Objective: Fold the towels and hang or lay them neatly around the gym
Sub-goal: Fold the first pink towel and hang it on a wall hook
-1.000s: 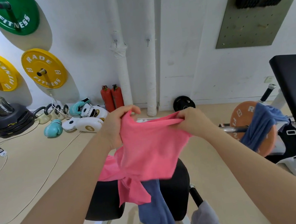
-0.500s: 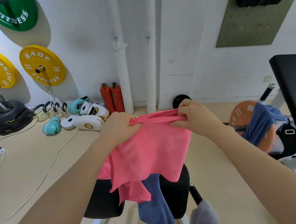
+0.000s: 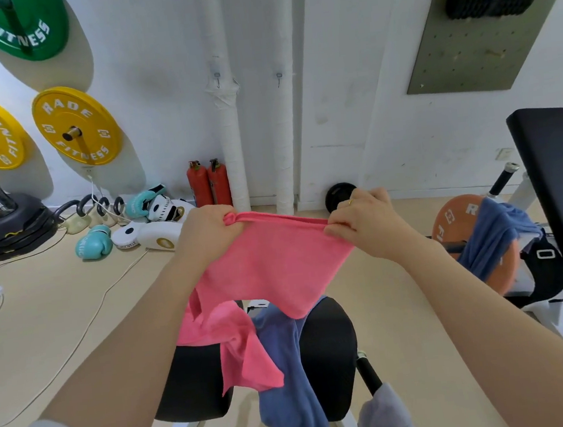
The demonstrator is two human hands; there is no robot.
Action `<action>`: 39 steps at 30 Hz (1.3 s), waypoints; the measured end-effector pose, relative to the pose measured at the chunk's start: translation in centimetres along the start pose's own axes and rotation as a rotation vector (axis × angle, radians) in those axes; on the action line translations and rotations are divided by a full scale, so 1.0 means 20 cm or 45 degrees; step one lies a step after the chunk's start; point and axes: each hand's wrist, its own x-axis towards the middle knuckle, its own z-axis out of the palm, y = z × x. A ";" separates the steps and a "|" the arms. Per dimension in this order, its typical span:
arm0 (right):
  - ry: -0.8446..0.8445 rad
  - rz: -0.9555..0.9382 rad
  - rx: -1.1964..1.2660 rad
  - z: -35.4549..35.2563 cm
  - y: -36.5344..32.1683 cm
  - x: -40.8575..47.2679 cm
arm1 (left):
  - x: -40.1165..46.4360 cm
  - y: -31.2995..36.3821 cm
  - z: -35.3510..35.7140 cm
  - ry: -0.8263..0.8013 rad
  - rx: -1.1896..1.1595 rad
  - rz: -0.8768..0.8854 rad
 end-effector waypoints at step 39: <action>0.261 0.271 0.920 -0.10 -0.30 -0.02 | -0.15 0.40 0.11 -0.133 -1.488 -0.447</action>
